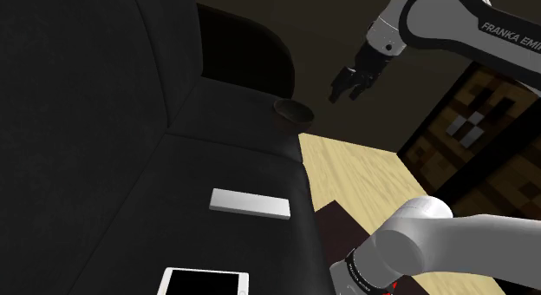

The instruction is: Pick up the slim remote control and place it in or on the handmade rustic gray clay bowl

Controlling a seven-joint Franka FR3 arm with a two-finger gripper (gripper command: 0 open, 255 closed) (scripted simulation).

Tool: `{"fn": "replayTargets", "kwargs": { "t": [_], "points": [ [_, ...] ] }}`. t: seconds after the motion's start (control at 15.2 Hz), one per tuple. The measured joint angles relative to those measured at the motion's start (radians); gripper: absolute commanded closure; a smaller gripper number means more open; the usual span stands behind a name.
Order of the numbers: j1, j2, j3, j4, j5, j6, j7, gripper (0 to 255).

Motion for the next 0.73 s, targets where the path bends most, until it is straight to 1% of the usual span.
{"fn": "replayTargets", "kwargs": {
  "t": [0.07, 0.2, 0.73],
  "points": [
    [0.000, 0.000, 0.000, 0.000, 0.000, 0.000, 0.000, 0],
    [0.018, 0.010, 0.011, -0.020, 0.010, 0.021, -0.008, 0],
    [0.131, 0.082, 0.078, -0.111, 0.071, 0.128, -0.070, 0]
  ]
}}
